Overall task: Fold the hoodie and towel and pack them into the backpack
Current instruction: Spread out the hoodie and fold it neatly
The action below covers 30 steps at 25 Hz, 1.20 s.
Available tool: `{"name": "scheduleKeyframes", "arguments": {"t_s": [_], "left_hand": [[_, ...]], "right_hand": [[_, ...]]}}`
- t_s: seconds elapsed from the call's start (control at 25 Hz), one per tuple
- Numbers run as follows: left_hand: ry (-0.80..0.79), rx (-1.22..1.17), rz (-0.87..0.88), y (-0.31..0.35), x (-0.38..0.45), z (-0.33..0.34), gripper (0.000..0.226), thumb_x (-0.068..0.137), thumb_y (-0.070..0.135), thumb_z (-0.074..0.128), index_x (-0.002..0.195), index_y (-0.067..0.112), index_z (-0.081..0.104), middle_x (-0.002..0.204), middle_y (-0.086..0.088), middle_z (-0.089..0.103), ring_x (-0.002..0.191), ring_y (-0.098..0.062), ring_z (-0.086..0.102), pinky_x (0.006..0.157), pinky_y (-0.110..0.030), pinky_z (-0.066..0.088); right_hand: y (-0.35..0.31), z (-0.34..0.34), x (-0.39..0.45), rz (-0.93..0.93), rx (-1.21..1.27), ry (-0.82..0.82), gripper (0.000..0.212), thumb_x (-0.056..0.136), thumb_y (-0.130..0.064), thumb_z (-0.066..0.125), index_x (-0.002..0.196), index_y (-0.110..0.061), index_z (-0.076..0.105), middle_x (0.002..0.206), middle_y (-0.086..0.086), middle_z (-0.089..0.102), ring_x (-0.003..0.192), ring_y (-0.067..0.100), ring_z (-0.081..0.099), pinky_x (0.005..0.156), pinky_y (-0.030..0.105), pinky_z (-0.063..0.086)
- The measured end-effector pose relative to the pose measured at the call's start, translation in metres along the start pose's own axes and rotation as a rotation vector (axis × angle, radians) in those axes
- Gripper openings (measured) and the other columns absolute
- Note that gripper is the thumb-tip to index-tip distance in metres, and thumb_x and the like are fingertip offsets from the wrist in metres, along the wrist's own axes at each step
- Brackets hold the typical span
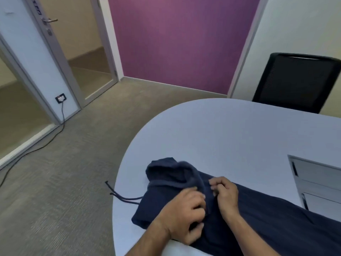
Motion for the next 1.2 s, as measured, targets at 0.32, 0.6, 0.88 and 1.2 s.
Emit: {"name": "scheduleKeyframes", "arguments": {"t_s": [0.32, 0.6, 0.88, 1.2], "left_hand": [[0.042, 0.27, -0.16, -0.001, 0.026, 0.021, 0.054, 0.082, 0.051, 0.069, 0.124, 0.018, 0.061, 0.125, -0.002, 0.059, 0.113, -0.022, 0.055, 0.097, -0.049, 0.043], [-0.335, 0.225, -0.911, -0.068, 0.002, 0.069, 0.117, 0.063, 0.103, 0.023, 0.15, 0.042, -0.025, 0.164, 0.004, -0.022, 0.147, -0.018, -0.029, 0.119, -0.055, -0.016], [-0.572, 0.445, -0.783, -0.058, 0.011, 0.127, 0.141, 0.045, 0.11, 0.029, 0.153, 0.02, 0.033, 0.159, -0.018, 0.027, 0.145, -0.052, 0.017, 0.108, -0.077, 0.012], [-0.698, 0.493, -0.869, -0.062, 0.013, 0.129, 0.142, 0.038, 0.112, 0.016, 0.144, 0.034, -0.037, 0.156, -0.01, -0.036, 0.14, -0.045, -0.037, 0.11, -0.07, -0.017]], "right_hand": [[0.025, -0.142, -0.031, -0.158, -0.367, 0.326, 0.021, 0.08, -0.018, 0.047, 0.081, -0.027, 0.067, 0.089, -0.009, 0.068, 0.092, 0.019, 0.058, 0.079, 0.031, 0.046], [0.084, -0.225, -0.053, 0.116, -1.226, 0.169, 0.078, 0.093, -0.069, 0.02, 0.154, -0.021, 0.025, 0.163, 0.012, 0.021, 0.151, 0.029, 0.007, 0.119, 0.052, -0.001], [0.102, -0.242, -0.061, 0.314, -1.203, 0.042, 0.085, 0.089, -0.077, 0.008, 0.157, -0.026, 0.01, 0.166, 0.009, 0.001, 0.152, 0.025, -0.007, 0.117, 0.054, -0.013], [0.083, -0.34, -0.067, 0.469, -0.976, 0.429, 0.086, 0.075, -0.05, 0.072, 0.147, -0.019, 0.037, 0.153, 0.009, 0.035, 0.141, 0.031, 0.028, 0.11, 0.056, 0.029]]}}
Point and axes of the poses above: each hand's wrist, its own x-axis towards the middle knuckle, its own z-axis out of the palm, y = z × x, the point moved 7 cm from there along x, towards the middle knuckle
